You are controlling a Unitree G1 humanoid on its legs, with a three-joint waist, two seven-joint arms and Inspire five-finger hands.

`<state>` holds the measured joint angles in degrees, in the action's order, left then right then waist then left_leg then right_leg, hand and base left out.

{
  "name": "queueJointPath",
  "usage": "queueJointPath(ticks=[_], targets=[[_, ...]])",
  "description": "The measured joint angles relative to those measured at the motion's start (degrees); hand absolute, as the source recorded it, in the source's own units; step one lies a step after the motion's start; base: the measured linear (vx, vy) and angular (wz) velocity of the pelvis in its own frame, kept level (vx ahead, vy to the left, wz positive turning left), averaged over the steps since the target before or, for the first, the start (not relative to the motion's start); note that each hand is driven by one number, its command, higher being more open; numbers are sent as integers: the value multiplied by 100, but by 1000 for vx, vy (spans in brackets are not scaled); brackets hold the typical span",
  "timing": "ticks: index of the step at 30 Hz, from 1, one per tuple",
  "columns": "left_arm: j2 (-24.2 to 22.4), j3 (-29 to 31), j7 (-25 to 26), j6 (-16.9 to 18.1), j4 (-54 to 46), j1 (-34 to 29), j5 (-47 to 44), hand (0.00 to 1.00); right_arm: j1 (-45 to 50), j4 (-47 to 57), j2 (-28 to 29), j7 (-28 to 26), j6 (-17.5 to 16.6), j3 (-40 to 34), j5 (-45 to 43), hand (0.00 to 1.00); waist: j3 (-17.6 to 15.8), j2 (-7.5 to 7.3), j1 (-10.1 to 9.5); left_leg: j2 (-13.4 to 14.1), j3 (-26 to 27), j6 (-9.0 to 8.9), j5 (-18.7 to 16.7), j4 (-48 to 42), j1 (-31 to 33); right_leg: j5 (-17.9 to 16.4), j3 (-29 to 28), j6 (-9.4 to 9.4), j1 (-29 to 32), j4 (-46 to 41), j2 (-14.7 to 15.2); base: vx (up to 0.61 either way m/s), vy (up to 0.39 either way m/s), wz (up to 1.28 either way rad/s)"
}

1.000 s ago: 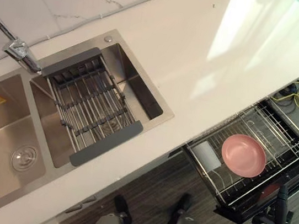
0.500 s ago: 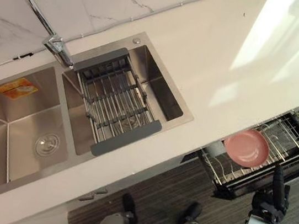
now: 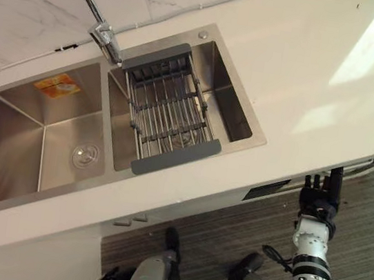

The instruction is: Walk over to the sink, pick up the cup, carry it to the dishwasher, place the cup inside the dishwasher, then close the dishwasher door

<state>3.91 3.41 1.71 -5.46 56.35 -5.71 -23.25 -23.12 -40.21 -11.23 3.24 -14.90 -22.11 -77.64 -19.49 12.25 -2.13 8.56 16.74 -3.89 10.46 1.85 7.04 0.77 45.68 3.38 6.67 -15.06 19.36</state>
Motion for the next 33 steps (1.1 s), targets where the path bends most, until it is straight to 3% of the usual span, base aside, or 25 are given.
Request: queueJointPath(ticks=[3, 7, 9, 10, 12, 13, 17, 21, 22, 25, 28, 31, 33], targets=[[-8, 1, -99, 154, -83, 20, 23, 100, -99, -1, -5, 1, -44, 12, 2, 100, -41, 47, -34, 69, -39, -9, 13, -9, 87, -144, -8, -58, 125, -248, 47, -111, -63, 1], [-32, 20, -308, 223, -18, 16, -33, 100, -93, 7, -60, 23, -95, 419, 3, 100, -74, 127, -121, 292, -25, -91, 2, -3, 154, -216, -36, -99, 242, -243, -151, -95, -97, -10], [-6, 35, -377, 225, 22, 22, -247, 100, 312, 231, -126, 163, -186, 980, 209, 100, -68, 111, -136, 346, -23, -415, -297, 49, 148, -250, -32, -147, 232, -78, -305, -70, -111, -3], [-4, 31, -395, 220, 35, 26, -314, 100, 461, 275, -126, 202, -213, 1147, 412, 100, -70, 102, -133, 343, -19, -430, -393, 78, 139, -257, -33, -156, 229, -29, -328, -25, -96, 5], [-7, -64, -451, 209, 112, 28, -477, 100, 1036, 256, -75, 457, -245, 1691, 1332, 100, -75, 67, -152, 329, -10, -385, -434, -65, 156, -312, -15, -243, 222, -26, -343, 3, -69, 3], [-12, -109, -489, 276, 187, 24, -566, 100, 1320, 219, 9, 609, -229, 1872, 1748, 100, -45, 101, -169, 345, -18, -267, -446, -162, 152, -344, -23, -287, 210, -103, -357, 36, -46, -6], [-14, -134, -569, 345, 258, -7, -939, 100, 2417, -13, 399, 987, -113, 2141, 3143, 100, 42, 19, -101, 382, 65, 19, -272, -211, 127, -405, 23, -245, 106, -157, -361, 66, 0, 4], [173, -142, -565, 340, 269, -176, -1181, 100, 2739, -45, 361, 1018, 30, 2131, 4191, 100, 136, -263, 57, 297, 325, 9, -110, -98, -98, -424, -131, -154, 95, -192, -249, 117, 54, -12], [278, -129, -564, 340, 270, -221, -1267, 100, 2782, -50, 345, 953, 86, 2132, 4464, 100, 200, -416, 54, 259, 373, 14, -232, -251, -96, -453, -198, -112, 97, -225, -179, 131, 53, -24], [462, -101, -563, 305, 266, -258, -1391, 100, 2828, -194, 273, 911, 262, 2125, 4886, 100, 314, -695, 16, 224, 482, 99, -680, -915, -4, -495, -324, 43, -14, -267, -26, 119, 71, -10], [533, -106, -558, 100, 195, -201, -1367, 100, 2820, -500, 292, 940, 565, 2070, 5194, 100, 434, -818, 44, 114, 625, 127, -761, -938, -74, -425, -376, 192, -206, -138, 8, 87, 92, 27], [467, -112, -558, -234, 18, -132, -1147, 100, 2668, -1265, 505, 880, 1024, 2019, 5476, 100, 535, -999, -61, -26, 602, 106, -744, -646, -352, -301, -405, 276, -428, 38, 7, 86, 77, 13], [538, -113, -496, -453, 49, -64, -949, 100, 2532, -1502, 495, 922, 1101, 2006, 5332, 100, 595, -1086, -38, -94, 597, 86, -714, -482, -483, -314, -389, 296, -501, 29, 44, 45, 44, 3]])
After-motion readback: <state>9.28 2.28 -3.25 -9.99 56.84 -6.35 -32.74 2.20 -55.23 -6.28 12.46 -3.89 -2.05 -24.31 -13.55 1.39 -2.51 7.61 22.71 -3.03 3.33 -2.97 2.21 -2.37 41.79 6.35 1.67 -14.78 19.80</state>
